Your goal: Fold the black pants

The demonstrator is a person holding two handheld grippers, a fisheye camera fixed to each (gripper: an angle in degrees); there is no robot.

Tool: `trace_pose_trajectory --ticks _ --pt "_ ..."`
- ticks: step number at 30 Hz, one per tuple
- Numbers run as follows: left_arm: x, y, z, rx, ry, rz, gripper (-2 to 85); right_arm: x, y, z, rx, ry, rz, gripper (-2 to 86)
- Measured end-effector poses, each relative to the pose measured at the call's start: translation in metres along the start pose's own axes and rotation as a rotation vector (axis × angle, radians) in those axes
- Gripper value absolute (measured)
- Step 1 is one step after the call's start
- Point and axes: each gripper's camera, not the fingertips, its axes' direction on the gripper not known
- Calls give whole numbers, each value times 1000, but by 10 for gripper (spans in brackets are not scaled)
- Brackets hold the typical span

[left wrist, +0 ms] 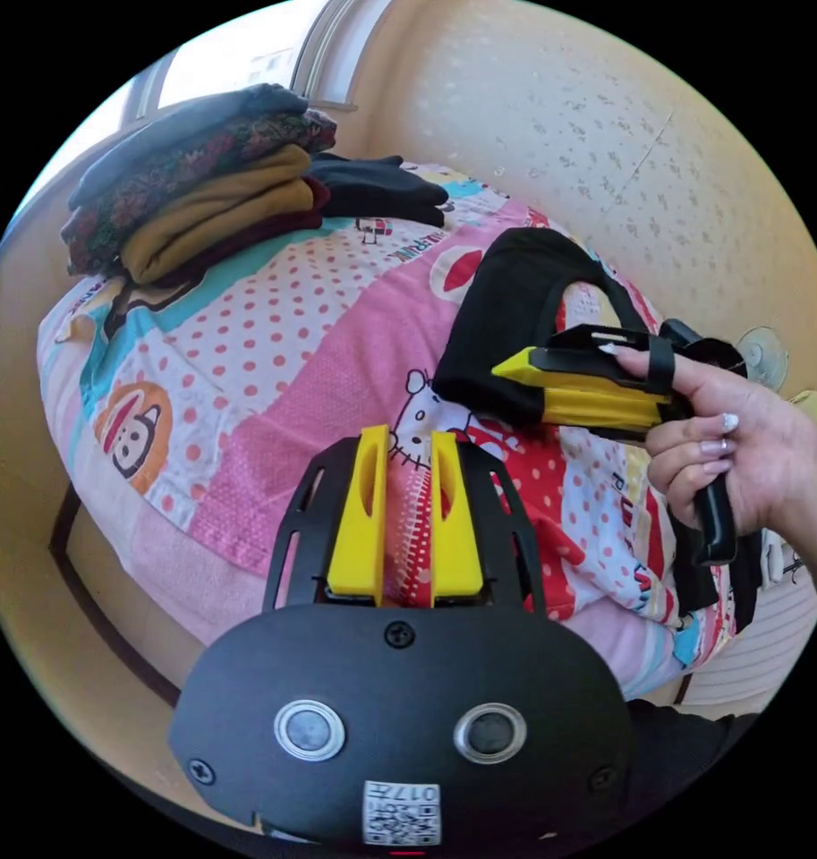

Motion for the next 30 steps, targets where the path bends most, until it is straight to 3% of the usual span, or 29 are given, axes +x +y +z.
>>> trace_pose_trajectory --ticks 3,5,7,9,13,15,17,19,21,22,24,26,28,30 --pt "-26 9 -8 11 79 -32 100 -20 9 -8 31 -105 -33 36" --pt "-55 11 -15 17 291 -90 116 -38 9 -20 40 -219 -94 33" --pt "-95 18 -24 176 835 -94 113 -57 4 -34 43 -337 -136 30" --pt "-114 22 -32 274 996 -163 155 -90 -5 -54 31 -454 -223 27" --pt "-106 3 -50 277 784 -100 219 -141 -6 -84 -3 -442 -393 26" --pt "-101 -10 -44 293 780 -116 231 -160 1 -98 -17 -390 -448 25" --pt "-114 -17 -22 341 942 -282 232 -163 8 -107 -8 -398 -463 26" --pt "-138 -12 32 431 1358 -646 224 -159 16 -114 0 -414 -469 27" --pt "-149 -1 55 594 1531 -853 219 -139 25 -114 -37 -357 -448 27" --pt "-157 7 60 698 1534 -967 218 -132 28 -113 -49 -326 -435 28" --pt "-171 10 62 718 1486 -1027 211 -91 40 -104 -97 -178 -336 29" --pt "-188 3 60 567 1385 -987 182 -54 49 -94 -151 -130 -213 29" --pt "-200 -6 63 286 1246 -958 55 -23 58 -89 -148 -197 -126 29" --pt "-211 -11 65 155 1205 -957 6 -3 66 -86 -122 -295 -41 30"
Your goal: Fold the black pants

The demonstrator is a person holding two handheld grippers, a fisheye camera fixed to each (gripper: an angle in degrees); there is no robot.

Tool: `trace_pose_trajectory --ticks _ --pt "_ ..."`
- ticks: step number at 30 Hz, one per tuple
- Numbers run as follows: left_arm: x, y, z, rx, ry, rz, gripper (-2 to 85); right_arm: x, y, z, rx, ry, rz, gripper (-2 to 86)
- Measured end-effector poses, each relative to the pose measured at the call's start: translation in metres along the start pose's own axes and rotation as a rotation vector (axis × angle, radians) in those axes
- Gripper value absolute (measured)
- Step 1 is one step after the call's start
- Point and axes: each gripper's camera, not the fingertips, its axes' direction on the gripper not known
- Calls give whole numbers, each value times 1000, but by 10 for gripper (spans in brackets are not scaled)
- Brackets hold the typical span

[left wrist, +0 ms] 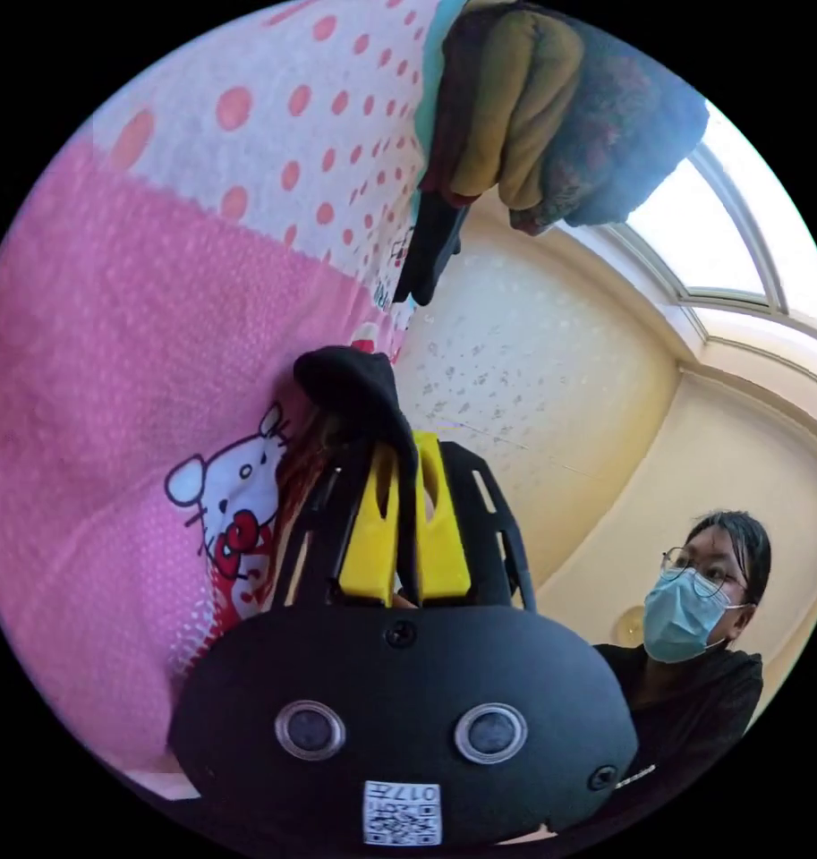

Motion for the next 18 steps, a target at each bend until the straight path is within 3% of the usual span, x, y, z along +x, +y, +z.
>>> trace_pose_trajectory --ticks 4,10,14,18 --pt "63 -22 -7 -80 26 197 -2 -28 9 11 -20 51 -92 30" --pt "169 -29 -12 -226 -339 430 -3 -71 36 55 -94 213 -255 32" --pt "152 -33 -27 -237 -437 423 0 -16 48 91 -70 230 -154 34" --pt "97 -45 -45 -214 -482 283 18 29 55 112 21 266 -147 42"
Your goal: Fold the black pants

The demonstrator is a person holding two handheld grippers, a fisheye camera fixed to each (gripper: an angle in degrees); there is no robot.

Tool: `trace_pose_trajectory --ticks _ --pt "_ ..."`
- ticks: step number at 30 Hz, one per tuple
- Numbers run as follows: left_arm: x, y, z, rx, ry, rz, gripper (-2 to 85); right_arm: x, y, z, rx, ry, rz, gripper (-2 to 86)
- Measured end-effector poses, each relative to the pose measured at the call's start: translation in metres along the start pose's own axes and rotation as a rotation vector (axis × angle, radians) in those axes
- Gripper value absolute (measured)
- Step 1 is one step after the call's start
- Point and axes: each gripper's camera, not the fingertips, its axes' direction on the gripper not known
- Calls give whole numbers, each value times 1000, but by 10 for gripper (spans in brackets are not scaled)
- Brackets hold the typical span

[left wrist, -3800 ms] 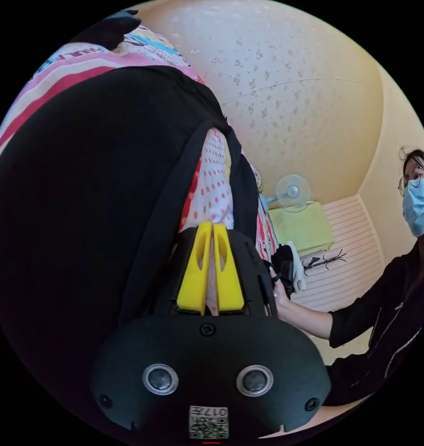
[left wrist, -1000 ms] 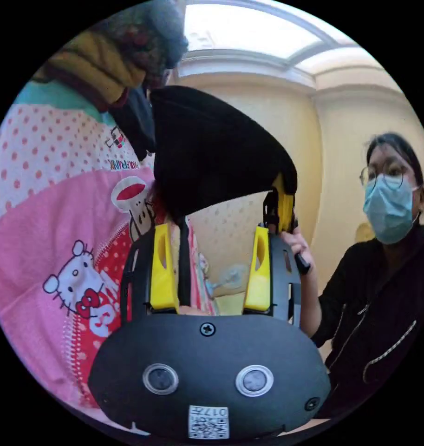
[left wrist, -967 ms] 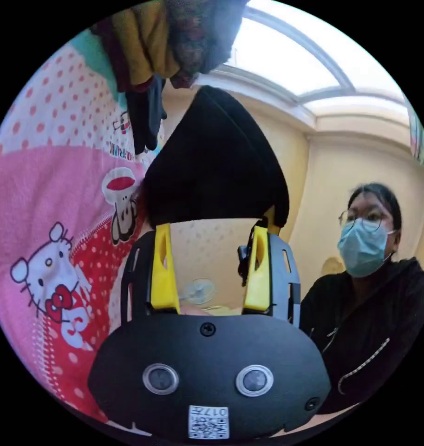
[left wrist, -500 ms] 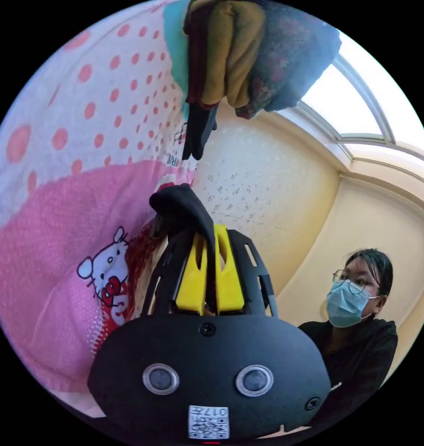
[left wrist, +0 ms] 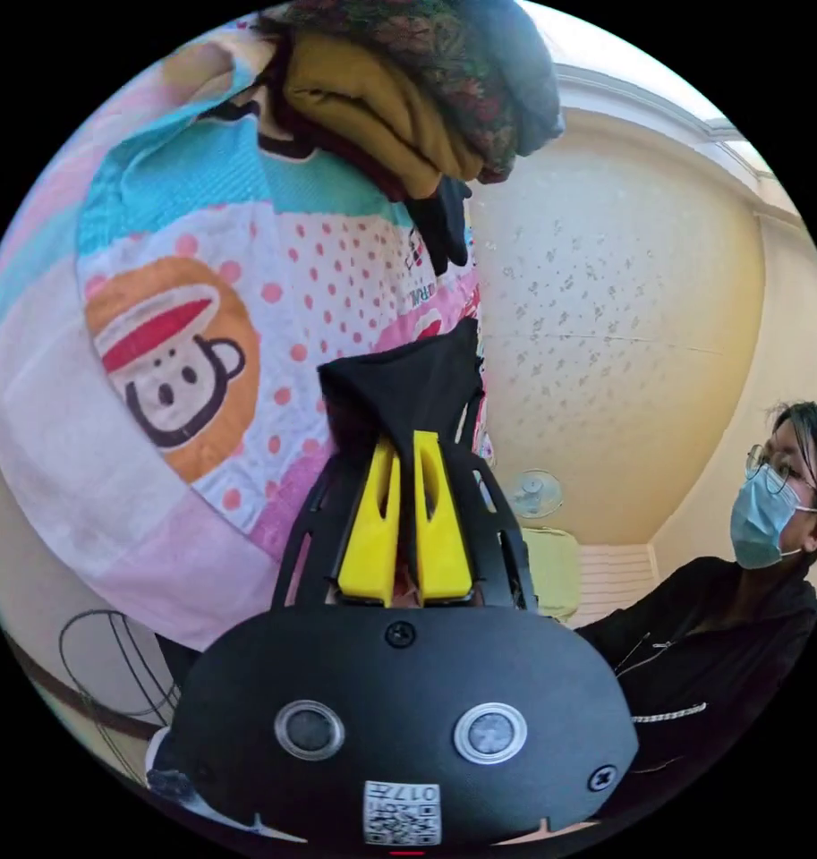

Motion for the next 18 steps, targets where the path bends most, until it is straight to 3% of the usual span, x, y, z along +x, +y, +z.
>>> trace_pose_trajectory --ticks 4,6,8,11,13,15,18 --pt "-34 32 -12 120 243 -127 41 -5 2 -4 -41 -14 -118 65" --pt "-36 53 -26 168 266 -170 42 -16 10 -28 -45 -93 -205 68" --pt "-26 72 -44 214 205 -197 35 -22 22 -52 -55 -117 -238 68" --pt "42 89 -62 256 -44 -66 35 -15 57 -114 21 50 -168 66" --pt "125 80 -20 45 -132 230 47 -1 85 -160 126 194 -68 64" --pt "180 77 44 -184 -59 458 60 27 124 -222 288 359 125 66" --pt "228 92 165 -445 -47 565 107 57 158 -272 437 461 256 78"
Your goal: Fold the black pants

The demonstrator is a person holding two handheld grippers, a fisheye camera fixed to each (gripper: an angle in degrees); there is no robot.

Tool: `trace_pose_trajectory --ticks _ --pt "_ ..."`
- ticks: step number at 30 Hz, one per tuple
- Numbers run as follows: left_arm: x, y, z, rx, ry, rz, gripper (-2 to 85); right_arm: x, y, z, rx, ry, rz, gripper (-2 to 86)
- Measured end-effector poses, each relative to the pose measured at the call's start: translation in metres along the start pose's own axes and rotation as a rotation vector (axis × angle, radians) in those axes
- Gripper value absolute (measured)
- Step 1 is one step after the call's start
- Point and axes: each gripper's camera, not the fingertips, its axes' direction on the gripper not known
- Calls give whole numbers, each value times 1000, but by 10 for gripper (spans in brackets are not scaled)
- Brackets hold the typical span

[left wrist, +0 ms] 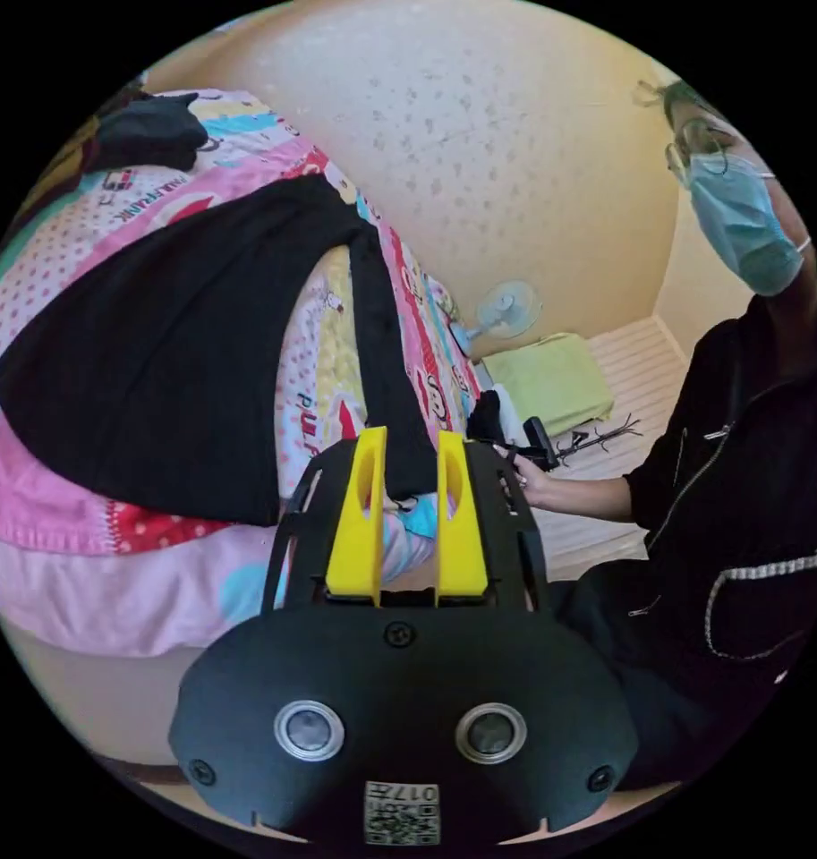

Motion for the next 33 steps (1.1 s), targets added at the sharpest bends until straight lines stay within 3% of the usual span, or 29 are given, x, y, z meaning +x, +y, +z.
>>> trace_pose_trajectory --ticks 4,7,9,13,17,21,23,25,28,31,33 --pt "34 -42 142 -326 -178 40 124 22 -4 6 -105 -30 -50 92" --pt "45 -44 206 -474 -299 -8 104 22 -1 26 -221 -93 -125 82" --pt "52 -44 212 -434 -373 -63 72 26 3 23 -194 -126 -105 58" --pt "65 -50 194 -468 -230 -183 32 28 12 -5 -146 -304 -65 41" --pt "79 -38 173 -444 -253 -232 38 25 36 -17 -205 -380 -68 35" --pt "82 4 173 -384 -209 -252 67 45 41 -14 -196 -492 115 32" --pt "108 12 154 -261 -192 -163 74 41 36 -25 -179 -510 110 31" --pt "165 20 142 -143 -330 56 104 32 30 -37 -205 -468 113 31" --pt "236 27 173 -126 -366 354 160 17 18 -54 -234 -586 166 30" --pt "280 38 226 -187 -309 503 166 -5 1 -65 -283 -661 190 30" --pt "291 46 248 -176 -366 502 156 -24 -13 -68 -344 -677 154 30"
